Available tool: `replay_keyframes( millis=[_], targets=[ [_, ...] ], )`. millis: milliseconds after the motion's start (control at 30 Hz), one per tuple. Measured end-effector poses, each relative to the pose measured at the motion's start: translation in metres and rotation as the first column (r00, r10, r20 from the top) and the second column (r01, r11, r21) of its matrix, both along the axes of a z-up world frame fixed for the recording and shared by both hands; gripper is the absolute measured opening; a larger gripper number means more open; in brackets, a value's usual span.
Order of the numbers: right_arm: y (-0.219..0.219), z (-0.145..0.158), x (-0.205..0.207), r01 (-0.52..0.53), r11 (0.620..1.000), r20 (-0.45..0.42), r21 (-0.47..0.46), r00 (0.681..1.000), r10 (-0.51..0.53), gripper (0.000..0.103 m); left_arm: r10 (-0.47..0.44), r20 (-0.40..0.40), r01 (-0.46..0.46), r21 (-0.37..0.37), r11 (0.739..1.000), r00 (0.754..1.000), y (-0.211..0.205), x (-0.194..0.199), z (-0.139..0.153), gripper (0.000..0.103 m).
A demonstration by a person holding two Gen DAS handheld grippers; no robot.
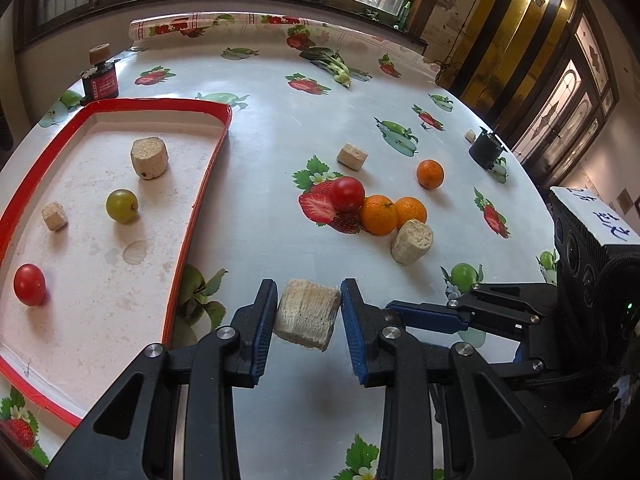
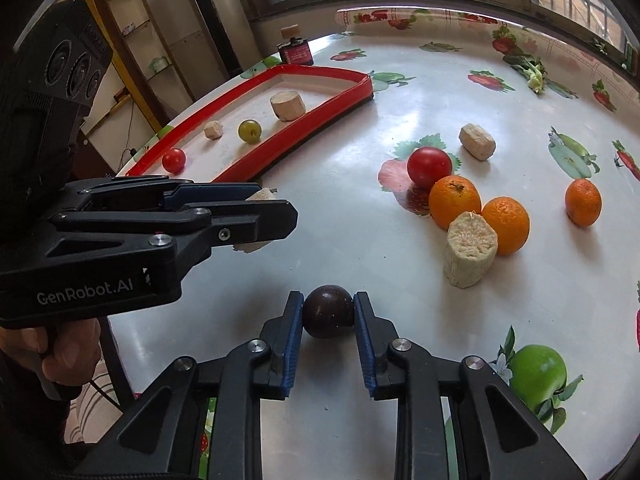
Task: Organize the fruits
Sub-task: 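Grasp a sponge cylinder with the left tool while the right tool grasps the dark plum, then carry the sponge cylinder and dark plum over the red tray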
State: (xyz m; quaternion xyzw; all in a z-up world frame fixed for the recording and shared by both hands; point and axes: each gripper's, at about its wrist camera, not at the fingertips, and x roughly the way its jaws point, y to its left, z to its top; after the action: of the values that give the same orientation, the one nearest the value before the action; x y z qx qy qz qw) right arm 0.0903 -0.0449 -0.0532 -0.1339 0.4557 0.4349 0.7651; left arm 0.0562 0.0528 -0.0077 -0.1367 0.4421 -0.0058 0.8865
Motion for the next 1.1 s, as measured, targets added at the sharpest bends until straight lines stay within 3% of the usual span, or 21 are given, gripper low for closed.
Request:
replay_keyframes(
  millis=[433,1100],
  targets=[
    [-0.009,0.025,0.004,0.036,0.998,0.028,0.05,0.999,-0.038,0.026,0.079,0.037,-0.08,0.029,0.996,0.996,0.023,-0.025,0.013,0.03],
    [0.049,0.057,-0.01,-0.068,0.994,0.086,0.09,0.995,0.06,0.026,0.209,0.048,-0.212,0.058,0.976,0.977,0.069,-0.058,0.016,0.03]
  ],
)
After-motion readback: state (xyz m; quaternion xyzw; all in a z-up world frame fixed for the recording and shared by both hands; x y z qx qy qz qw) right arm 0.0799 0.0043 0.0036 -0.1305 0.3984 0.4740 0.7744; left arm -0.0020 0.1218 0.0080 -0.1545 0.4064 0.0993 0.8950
